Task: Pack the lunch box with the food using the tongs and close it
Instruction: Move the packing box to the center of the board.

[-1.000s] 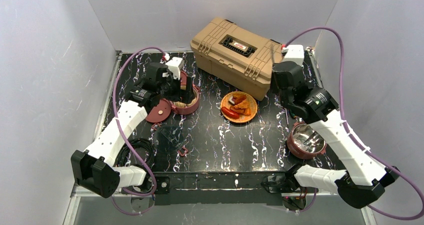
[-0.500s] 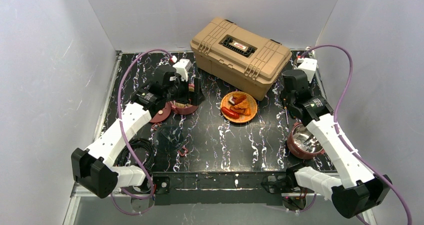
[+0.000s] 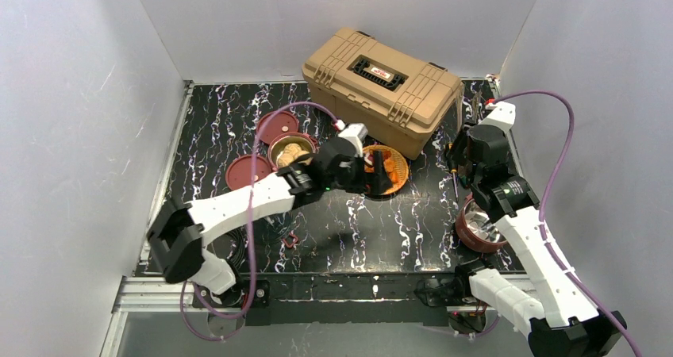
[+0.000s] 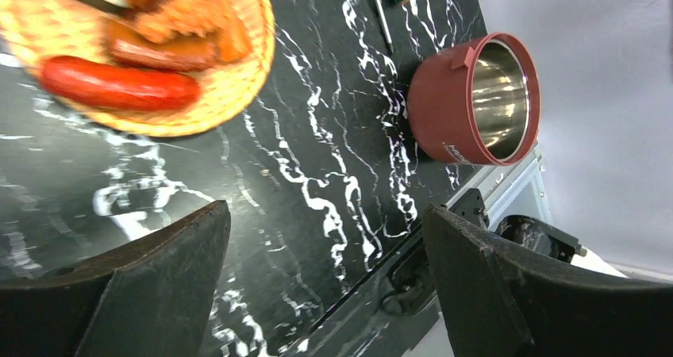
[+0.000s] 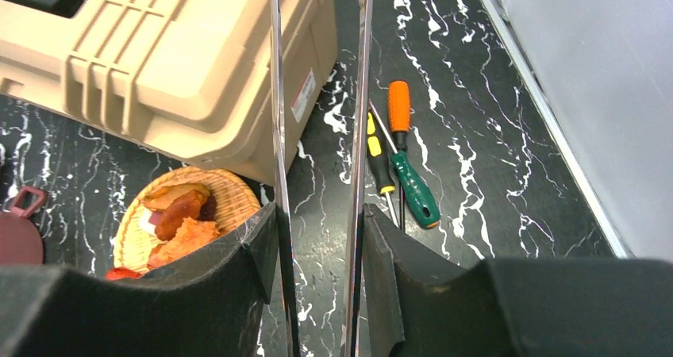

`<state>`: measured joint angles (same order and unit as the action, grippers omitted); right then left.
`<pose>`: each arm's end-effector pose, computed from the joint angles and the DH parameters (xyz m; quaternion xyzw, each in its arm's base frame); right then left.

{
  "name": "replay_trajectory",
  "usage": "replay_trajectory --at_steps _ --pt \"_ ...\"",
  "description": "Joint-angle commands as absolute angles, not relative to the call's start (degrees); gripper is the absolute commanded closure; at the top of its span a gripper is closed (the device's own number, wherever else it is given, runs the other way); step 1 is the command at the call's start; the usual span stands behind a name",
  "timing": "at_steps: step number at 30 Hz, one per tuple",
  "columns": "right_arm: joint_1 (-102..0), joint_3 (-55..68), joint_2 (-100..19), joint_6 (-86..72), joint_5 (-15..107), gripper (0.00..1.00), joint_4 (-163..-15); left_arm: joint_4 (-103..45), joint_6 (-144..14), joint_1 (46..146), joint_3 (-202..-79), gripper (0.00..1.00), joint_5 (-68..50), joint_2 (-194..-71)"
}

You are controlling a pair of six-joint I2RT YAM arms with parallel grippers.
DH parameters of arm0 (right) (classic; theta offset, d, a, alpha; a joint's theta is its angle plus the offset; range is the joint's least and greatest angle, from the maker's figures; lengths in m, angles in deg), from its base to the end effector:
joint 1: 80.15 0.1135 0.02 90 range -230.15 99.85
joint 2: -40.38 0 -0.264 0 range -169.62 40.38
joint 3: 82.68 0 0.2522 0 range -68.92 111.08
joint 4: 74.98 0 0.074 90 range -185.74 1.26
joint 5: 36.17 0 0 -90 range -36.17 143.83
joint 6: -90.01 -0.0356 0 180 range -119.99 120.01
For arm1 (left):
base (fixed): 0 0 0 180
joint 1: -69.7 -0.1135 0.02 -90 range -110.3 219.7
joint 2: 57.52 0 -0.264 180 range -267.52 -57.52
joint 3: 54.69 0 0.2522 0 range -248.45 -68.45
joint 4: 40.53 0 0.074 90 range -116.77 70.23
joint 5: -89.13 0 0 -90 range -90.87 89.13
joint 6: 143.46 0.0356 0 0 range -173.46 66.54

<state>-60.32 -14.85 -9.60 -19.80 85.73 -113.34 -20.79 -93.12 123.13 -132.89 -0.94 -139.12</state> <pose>0.1831 0.0460 0.3565 0.1565 0.7901 -0.0266 0.5921 0.1989 -0.2682 0.3166 0.1004 0.8285 -0.4003 0.3785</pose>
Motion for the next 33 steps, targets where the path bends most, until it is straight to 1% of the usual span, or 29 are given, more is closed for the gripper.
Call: replay_trajectory --at_steps 1,6,13,19,22,26,29,33 --pt "-60.41 -10.85 -8.10 -18.58 83.85 0.52 -108.59 -29.41 -102.45 127.48 -137.44 0.12 3.18 -146.60" --pt "-60.38 -9.30 -7.01 -18.76 80.34 0.52 -108.82 -31.17 -107.28 132.05 -144.19 0.13 3.43 -156.52" --pt "-60.38 -5.61 -7.33 -17.95 74.91 0.51 -111.06 -30.43 -108.28 136.10 -157.73 0.15 0.43 -170.09" --pt "-60.44 -2.45 -6.96 -14.54 75.71 0.51 -114.03 -28.89 -108.30 136.31 -163.50 0.16 -0.82 -176.36" --pt "-60.38 0.17 -6.61 -13.70 76.03 0.51 -116.45 -29.14 -109.01 136.32 -165.89 0.17 -4.03 -179.17" --pt "-60.38 2.99 -6.63 -13.45 74.68 0.51 -120.16 -24.84 -107.74 136.32 -172.87 0.17 -7.54 -183.96" --pt "-60.38 3.38 -6.32 -13.86 73.39 0.51 -121.69 -22.56 -107.68 136.41 -177.59 0.18 -10.12 -187.54" --pt "-60.38 2.28 -5.68 -13.88 73.82 0.51 -122.51 -21.01 -106.47 136.71 -180.49 0.19 -10.62 -189.57"
